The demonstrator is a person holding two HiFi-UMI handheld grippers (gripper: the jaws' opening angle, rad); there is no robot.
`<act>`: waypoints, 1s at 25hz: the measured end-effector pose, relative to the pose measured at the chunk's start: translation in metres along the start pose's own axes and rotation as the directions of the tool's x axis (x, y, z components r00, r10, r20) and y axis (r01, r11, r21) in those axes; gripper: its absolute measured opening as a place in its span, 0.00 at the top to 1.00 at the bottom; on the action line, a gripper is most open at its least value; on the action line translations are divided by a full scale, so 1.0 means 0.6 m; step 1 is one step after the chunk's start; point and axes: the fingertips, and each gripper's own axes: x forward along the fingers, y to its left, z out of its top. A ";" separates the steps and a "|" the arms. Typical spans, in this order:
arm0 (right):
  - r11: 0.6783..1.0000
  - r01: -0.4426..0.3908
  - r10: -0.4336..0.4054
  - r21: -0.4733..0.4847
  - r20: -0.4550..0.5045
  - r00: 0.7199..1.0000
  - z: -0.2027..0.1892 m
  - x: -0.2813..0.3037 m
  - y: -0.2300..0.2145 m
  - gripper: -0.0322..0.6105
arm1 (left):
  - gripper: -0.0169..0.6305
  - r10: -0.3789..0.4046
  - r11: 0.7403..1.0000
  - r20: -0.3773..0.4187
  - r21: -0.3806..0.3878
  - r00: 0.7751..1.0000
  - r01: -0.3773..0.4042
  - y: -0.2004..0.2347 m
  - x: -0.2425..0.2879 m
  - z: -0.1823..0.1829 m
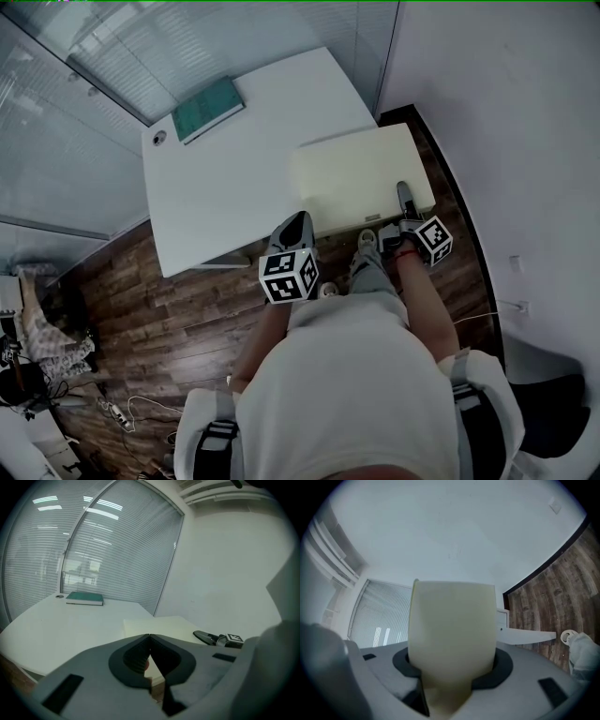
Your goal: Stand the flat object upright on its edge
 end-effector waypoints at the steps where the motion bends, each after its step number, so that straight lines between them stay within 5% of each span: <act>1: 1.000 -0.004 0.004 -0.015 -0.003 1.000 0.000 0.003 0.008 0.54 | 0.94 0.005 1.000 0.002 -0.001 1.000 -0.005 0.004 -0.001 0.002; 16: 0.974 -0.045 0.044 -0.223 -0.012 0.999 0.035 0.039 0.111 0.54 | 0.94 0.048 0.999 0.033 -0.023 0.998 -0.047 0.019 -0.003 0.019; 25: 0.914 -0.103 0.092 -0.392 -0.046 0.995 0.045 0.095 0.191 0.54 | 0.94 0.067 0.998 0.039 -0.012 0.997 -0.067 0.026 0.002 0.031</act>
